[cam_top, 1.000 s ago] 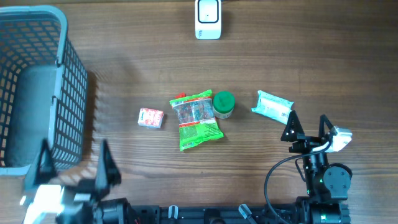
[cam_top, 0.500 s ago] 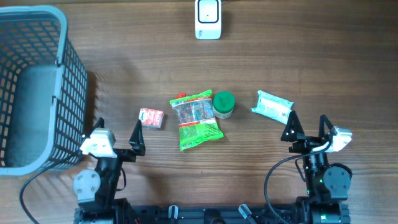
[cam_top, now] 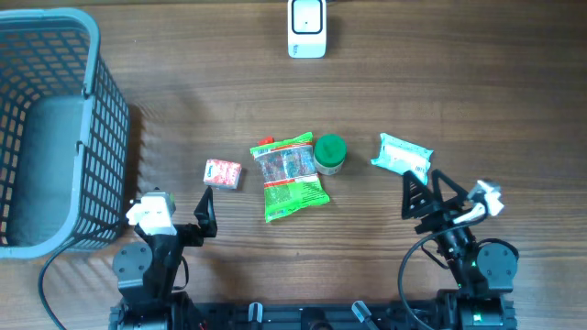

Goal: Scan the item barcode
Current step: 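Reach the right gripper to the green-lidded jar and grasp it, then carry the jar to the scanner and hold it in front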

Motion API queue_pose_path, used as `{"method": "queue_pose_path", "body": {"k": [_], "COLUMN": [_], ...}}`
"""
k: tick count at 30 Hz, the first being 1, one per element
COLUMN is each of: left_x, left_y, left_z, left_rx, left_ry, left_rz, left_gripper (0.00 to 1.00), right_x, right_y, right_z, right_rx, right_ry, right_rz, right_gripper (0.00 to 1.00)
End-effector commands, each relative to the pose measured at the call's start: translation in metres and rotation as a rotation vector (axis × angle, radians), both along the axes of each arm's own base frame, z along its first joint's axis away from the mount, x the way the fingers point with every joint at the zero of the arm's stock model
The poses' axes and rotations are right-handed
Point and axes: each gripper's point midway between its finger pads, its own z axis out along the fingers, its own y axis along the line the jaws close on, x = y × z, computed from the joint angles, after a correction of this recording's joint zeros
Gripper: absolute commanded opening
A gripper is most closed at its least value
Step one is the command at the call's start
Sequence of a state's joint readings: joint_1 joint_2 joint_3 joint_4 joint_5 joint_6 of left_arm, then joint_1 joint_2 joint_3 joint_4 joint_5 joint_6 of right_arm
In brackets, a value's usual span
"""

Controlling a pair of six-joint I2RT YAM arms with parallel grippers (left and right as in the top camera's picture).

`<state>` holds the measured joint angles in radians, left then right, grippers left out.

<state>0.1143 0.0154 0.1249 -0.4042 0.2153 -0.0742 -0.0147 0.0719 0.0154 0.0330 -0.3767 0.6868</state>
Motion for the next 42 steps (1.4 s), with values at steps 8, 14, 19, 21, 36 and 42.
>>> {"method": "queue_pose_path", "body": {"k": [8, 14, 19, 21, 36, 42], "left_x": [0.000, 0.000, 0.000, 0.000, 0.000, 0.000], "left_y": [0.001, 0.001, 0.001, 0.001, 0.001, 0.001], "left_z": [0.000, 0.000, 0.000, 0.000, 0.000, 0.000], "left_rx": [-0.010, -0.010, -0.010, -0.010, -0.010, -0.010], "left_ry": [-0.003, -0.003, -0.003, -0.003, -0.003, -0.003], "left_rz": [0.009, 0.009, 0.009, 0.009, 0.009, 0.009], "left_gripper": [1.00, 1.00, 1.00, 1.00, 1.00, 1.00], "right_x": [0.030, 0.097, 0.099, 0.096, 0.097, 0.095], "right_y": [0.023, 0.104, 0.130, 0.139, 0.155, 0.153], "right_z": [0.071, -0.003, -0.063, -0.068, -0.150, -0.154], "right_rx": [-0.409, -0.468, -0.679, -0.810, -0.984, -0.997], "right_ry": [0.591, 0.969, 1.065, 1.027, 1.105, 1.120], "right_rz": [0.234, 0.513, 0.452, 0.415, 0.444, 0.453], "right_gripper": [1.00, 1.00, 1.00, 1.00, 0.98, 0.69]}}
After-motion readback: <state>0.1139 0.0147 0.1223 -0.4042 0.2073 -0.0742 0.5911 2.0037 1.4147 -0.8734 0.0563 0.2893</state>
